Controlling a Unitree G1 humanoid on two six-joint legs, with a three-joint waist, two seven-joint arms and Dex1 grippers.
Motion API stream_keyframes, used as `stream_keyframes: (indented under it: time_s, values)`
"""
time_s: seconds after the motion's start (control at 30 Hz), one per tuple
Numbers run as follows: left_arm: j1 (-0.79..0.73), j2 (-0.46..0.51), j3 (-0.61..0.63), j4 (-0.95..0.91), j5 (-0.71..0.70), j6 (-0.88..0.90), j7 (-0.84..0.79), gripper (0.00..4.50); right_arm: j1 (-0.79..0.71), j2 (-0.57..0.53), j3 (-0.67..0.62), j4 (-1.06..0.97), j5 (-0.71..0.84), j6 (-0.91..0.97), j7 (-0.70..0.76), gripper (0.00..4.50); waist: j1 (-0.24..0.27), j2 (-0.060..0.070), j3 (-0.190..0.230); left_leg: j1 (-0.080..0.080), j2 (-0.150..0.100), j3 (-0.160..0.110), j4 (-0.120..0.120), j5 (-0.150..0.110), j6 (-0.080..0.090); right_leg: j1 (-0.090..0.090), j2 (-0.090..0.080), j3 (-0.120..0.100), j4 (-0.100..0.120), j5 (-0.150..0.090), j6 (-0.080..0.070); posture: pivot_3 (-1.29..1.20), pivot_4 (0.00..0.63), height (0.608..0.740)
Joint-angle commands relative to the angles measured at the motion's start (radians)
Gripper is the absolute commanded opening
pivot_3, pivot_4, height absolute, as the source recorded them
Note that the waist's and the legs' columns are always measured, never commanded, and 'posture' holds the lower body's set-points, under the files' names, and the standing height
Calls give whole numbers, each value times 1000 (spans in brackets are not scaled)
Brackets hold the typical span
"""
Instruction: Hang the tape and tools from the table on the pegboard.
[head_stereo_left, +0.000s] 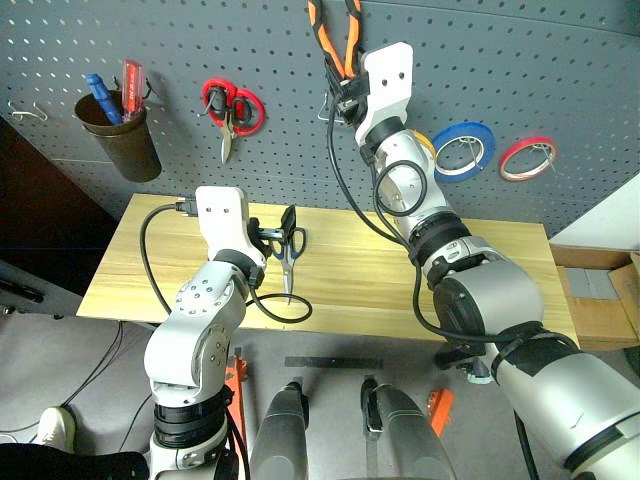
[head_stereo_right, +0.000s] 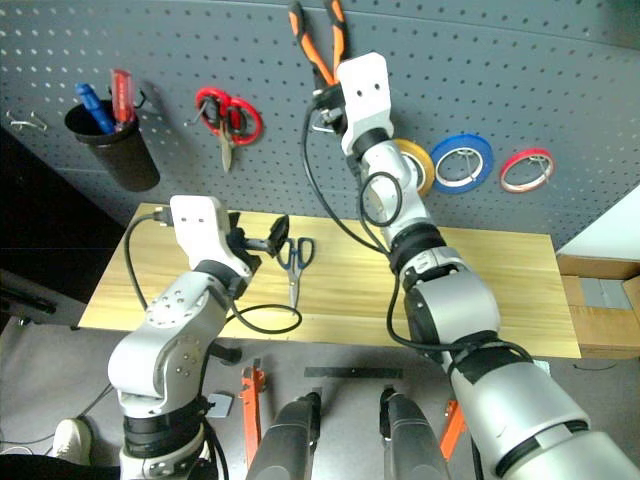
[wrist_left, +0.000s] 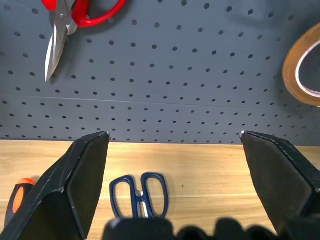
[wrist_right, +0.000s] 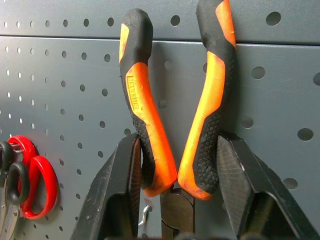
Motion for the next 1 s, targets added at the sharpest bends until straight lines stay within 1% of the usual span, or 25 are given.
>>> stream_keyframes:
  time_s: [0.03,0.5,0.83,1.0]
  values:
    - [0,-1,-2,-33,0,-24,-3,4500,-55,-5,-21,-56,19,-21,-10,1862,0,0,0,0,0,0,0,0,0,0,0,0,0,0,0,202,288,740]
    - [7,-1,-5,-37,2,-24,-2,4500,-99,38,-41,-65,47,-29,-17,1862,0,0,0,0,0,0,0,0,0,0,0,0,0,0,0,207,293,740]
    - [3,-1,-11,-67,-15,-14,-10,4500,-56,73,-24,-11,28,-16,-66,1862,1,0,0,0,0,0,0,0,0,0,0,0,0,0,0,215,295,740]
    - [-32,-3,-19,-98,-28,-60,-36,4500,-60,73,-26,-5,21,-11,-78,1862,1,0,0,-1,0,0,0,0,0,0,-1,0,0,0,0,215,296,740]
